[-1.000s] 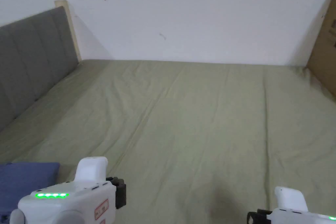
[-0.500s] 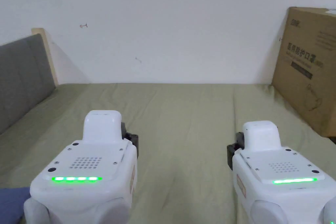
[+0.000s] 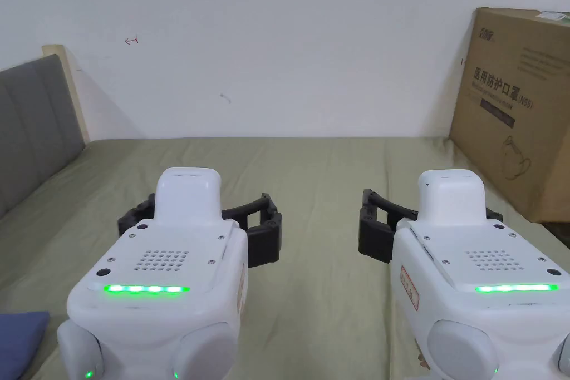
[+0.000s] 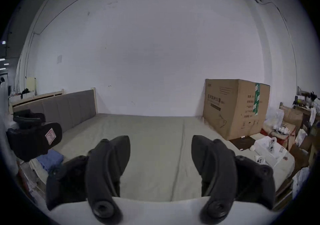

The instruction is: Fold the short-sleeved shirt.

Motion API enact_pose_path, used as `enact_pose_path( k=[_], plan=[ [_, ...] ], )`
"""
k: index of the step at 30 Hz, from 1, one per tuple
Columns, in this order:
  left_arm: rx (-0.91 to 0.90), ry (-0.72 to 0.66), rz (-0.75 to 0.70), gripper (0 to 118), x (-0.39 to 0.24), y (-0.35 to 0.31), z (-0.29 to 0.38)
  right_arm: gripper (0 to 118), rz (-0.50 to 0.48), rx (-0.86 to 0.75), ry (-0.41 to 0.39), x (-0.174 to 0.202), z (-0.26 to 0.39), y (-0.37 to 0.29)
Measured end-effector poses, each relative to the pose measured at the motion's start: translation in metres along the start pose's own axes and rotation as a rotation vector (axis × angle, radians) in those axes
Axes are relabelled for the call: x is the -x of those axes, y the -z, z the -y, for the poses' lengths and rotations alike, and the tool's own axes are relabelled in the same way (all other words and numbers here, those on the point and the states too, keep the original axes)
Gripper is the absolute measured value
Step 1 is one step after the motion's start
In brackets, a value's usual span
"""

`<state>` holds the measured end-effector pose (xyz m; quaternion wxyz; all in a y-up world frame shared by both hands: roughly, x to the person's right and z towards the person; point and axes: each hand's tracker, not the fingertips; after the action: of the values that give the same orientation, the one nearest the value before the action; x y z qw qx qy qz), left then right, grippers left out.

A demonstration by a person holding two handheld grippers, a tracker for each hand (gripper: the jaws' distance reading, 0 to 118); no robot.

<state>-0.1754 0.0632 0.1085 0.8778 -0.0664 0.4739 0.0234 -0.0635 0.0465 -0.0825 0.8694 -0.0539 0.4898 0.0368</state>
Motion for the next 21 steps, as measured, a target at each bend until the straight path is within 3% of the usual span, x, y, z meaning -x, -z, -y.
enact_pose_path(
  k=[2, 4, 10, 21],
  plan=[
    [-0.007, -0.008, -0.003, 109, 0.002, -0.003, -0.001, 106, -0.010, 0.000, 0.009, -0.002, 0.000, -0.001],
    [0.010, -0.011, 0.002, 109, 0.003, -0.001, -0.003, 116, -0.011, -0.007, 0.013, -0.002, 0.000, 0.000],
    [0.072, -0.090, 0.049, 109, 0.010, 0.008, -0.002, 117, -0.009, -0.026, -0.011, 0.000, 0.000, 0.001],
    [0.041, 0.005, -0.051, 109, -0.002, 0.002, -0.005, 117, -0.007, -0.005, -0.008, -0.003, 0.004, 0.009]
  ],
)
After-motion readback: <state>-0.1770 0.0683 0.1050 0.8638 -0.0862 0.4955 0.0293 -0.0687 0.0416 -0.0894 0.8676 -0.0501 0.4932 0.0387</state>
